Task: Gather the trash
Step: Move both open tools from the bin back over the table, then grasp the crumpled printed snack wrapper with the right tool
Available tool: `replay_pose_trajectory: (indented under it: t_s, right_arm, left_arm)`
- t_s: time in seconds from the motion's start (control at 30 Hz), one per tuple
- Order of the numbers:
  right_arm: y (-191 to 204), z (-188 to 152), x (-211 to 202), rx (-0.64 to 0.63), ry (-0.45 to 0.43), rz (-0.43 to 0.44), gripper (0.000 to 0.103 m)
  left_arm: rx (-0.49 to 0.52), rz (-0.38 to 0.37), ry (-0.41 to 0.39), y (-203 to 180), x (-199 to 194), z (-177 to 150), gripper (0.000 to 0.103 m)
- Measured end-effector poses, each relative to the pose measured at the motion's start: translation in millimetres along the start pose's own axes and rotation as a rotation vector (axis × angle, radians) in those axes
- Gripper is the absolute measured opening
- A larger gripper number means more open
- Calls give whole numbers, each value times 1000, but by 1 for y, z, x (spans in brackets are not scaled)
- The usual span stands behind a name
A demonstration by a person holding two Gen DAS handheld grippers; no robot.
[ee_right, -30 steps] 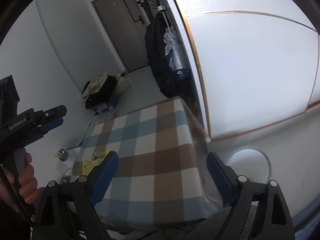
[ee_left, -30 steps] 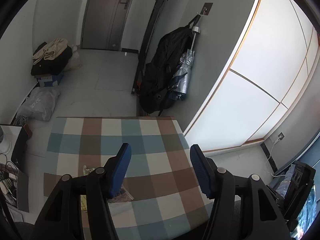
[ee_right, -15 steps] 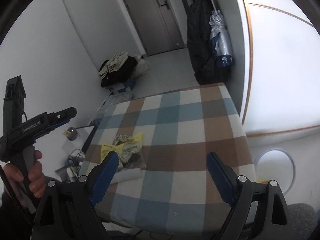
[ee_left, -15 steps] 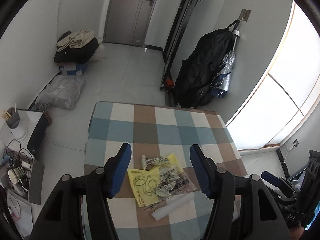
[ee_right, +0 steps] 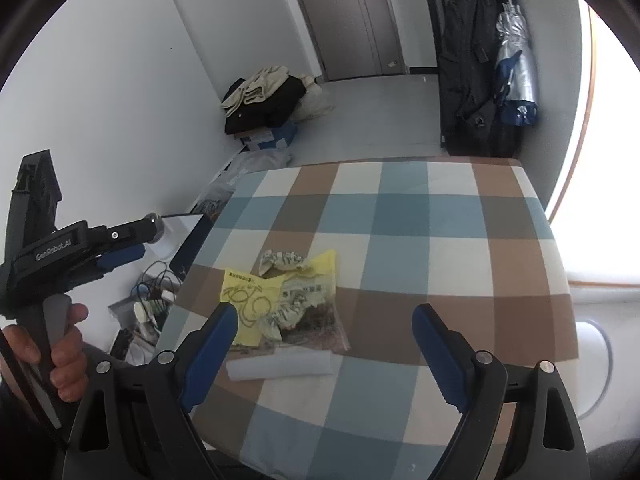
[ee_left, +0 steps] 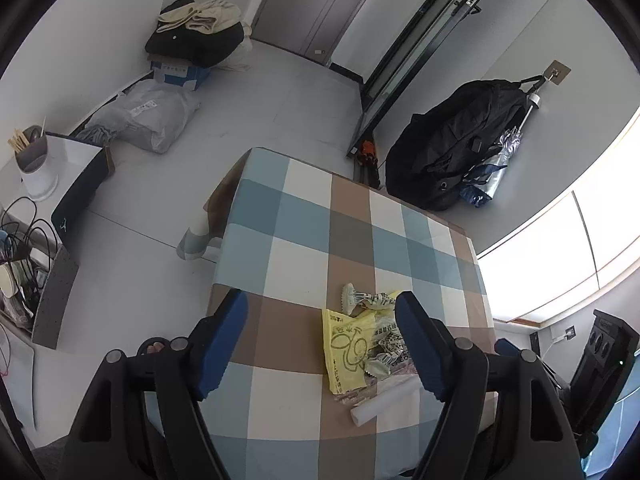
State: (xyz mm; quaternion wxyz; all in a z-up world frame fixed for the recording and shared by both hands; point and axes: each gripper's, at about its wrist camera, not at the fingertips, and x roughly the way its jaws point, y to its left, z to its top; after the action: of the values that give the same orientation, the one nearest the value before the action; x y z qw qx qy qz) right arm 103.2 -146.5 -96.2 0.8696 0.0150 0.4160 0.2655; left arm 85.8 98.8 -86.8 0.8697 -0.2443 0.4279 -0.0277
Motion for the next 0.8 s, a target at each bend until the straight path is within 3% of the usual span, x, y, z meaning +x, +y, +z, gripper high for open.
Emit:
replay_pose_trajectory:
  t_s: [0.17,0.3,0.33,0.47,0.63,0.8]
  right_arm:
    - [11,28,20,-70,3,6,88]
    - [19,54,35,-135,13,19,88]
    - [23,60,41,-159,25,19,88]
    - [38,72,70,-248,124,40,86]
    - [45,78,106,-300,251,98,72]
    - [68,74,129,-463,369,89,71]
  left_arm:
    - [-89,-36,40,20,-3,-3,73]
    - [-65,-3,-1,20,-12,-1,75]
    - [-66,4,-8,21,-14,0,79]
    - [-95,10,-38,29,-20,2,83]
    - [-72,45,-65,29,-24,4,83]
    - [-86,46,-52,35,-23,5,83]
